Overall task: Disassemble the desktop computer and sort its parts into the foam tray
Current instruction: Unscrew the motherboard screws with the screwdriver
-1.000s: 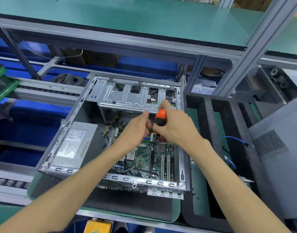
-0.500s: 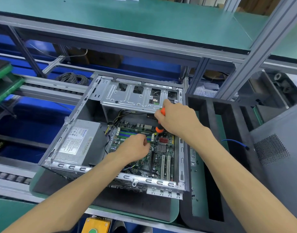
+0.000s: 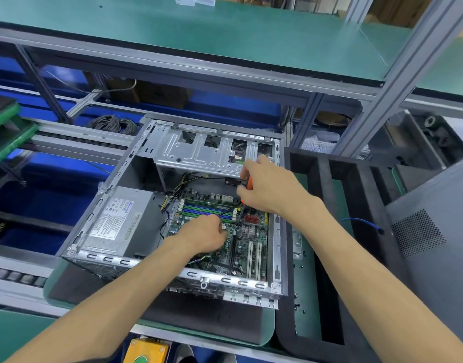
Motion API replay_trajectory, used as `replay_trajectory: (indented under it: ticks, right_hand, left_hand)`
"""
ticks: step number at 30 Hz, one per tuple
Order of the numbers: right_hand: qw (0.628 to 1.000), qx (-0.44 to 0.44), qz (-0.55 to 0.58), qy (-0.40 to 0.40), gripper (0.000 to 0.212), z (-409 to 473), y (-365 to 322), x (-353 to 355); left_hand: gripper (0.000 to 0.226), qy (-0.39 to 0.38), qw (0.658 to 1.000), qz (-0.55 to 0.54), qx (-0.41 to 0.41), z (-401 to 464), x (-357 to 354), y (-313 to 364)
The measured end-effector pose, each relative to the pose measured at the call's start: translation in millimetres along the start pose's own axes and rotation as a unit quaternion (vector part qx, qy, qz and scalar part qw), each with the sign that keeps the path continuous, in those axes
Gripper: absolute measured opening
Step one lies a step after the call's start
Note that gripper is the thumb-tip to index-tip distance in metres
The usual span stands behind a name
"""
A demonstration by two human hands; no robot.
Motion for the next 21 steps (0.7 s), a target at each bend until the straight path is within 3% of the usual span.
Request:
replay_trajectory:
  ticks: [3, 5, 9, 12, 17, 21]
  right_hand:
    - [0.997, -0.015, 0.018, 0.078, 0.032, -0.8, 3.9, 4.0]
    - [0.997, -0.01, 0.038, 0.073, 0.029, -1.6, 5.1, 0.2]
    - [0.998, 0.01, 0.035, 0.049, 0.056, -2.2, 7.1, -2.3]
    - [0.997, -0.004, 0.005, 0.081, 0.044, -1.7, 10.4, -0.3]
    - [0.991, 0.039, 0.099, 0.08, 0.049, -3.1, 6.2, -5.6]
    - [0.981, 0.063, 0.153, 0.1, 0.033, -1.9, 2.7, -7.6]
  left_hand:
    - [0.025, -0.004, 1.0, 0.013, 0.003, 0.6, -0.2, -0.7]
    - [0.025, -0.005, 1.0, 0.018, 0.004, 1.3, -1.0, 0.0]
    - [0.024, -0.008, 1.0, 0.018, 0.005, 1.9, -1.9, -0.1]
    - [0.023, -0.011, 1.0, 0.015, 0.005, 2.6, -2.7, -1.0]
    - [0.025, -0.012, 1.0, 0.016, 0.006, 3.9, -3.4, -1.8]
    - [0.021, -0.01, 1.0, 0.014, 0.005, 3.3, -2.9, -1.2]
Point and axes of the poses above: each hand's wrist, its own z-axis towards the middle knuckle, its own x-axis out of the back of the hand, y = z × x, the point moved 7 cm from there along z, towards the middle knuckle, and after that the axes turned 9 degrees about x, right-handed, at the moved point
